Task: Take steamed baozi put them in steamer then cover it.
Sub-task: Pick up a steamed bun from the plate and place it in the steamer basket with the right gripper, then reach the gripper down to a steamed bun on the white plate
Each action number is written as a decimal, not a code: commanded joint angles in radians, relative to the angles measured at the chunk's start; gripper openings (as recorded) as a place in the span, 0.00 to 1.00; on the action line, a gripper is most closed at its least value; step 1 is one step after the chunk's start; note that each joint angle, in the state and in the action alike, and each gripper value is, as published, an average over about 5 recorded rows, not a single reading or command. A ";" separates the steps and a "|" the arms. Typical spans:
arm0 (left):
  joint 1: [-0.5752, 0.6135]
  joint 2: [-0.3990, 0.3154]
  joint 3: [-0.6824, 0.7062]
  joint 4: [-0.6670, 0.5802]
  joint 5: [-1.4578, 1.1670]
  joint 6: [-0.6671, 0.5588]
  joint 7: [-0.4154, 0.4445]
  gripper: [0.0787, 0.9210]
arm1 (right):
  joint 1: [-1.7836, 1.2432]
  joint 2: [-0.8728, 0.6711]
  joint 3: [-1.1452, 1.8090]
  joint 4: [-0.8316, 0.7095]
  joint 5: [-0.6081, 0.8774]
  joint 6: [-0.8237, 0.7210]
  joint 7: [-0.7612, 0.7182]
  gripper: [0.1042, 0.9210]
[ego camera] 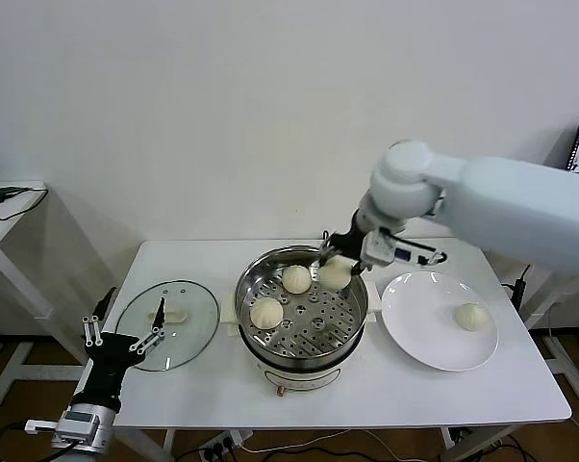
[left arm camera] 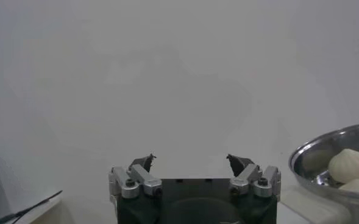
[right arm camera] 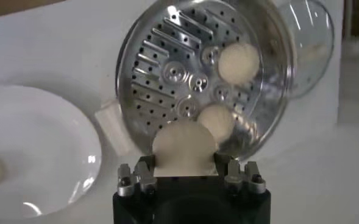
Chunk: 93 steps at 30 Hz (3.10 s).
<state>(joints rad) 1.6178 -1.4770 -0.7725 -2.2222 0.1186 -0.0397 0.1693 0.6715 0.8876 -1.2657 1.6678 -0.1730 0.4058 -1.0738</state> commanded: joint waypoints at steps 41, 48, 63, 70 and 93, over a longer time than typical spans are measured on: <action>-0.008 0.000 -0.040 0.025 -0.008 -0.002 0.006 0.88 | -0.116 0.166 -0.053 -0.014 0.004 -0.003 0.007 0.79; -0.007 -0.001 -0.030 0.025 -0.006 -0.002 0.005 0.88 | 0.011 0.014 -0.004 -0.036 0.112 -0.016 0.002 0.88; 0.011 -0.002 -0.005 -0.005 0.016 -0.006 0.001 0.88 | -0.190 -0.475 0.147 -0.187 0.248 -0.470 -0.166 0.88; 0.012 -0.003 0.010 -0.006 0.025 -0.007 -0.002 0.88 | -0.560 -0.487 0.498 -0.366 0.077 -0.484 -0.203 0.88; 0.010 -0.007 0.045 0.002 0.041 -0.006 -0.017 0.88 | -0.899 -0.242 0.945 -0.710 -0.284 -0.332 -0.121 0.88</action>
<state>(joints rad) 1.6273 -1.4843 -0.7365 -2.2188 0.1564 -0.0468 0.1577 -0.1056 0.5850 -0.4783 1.0754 -0.3300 0.0331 -1.2189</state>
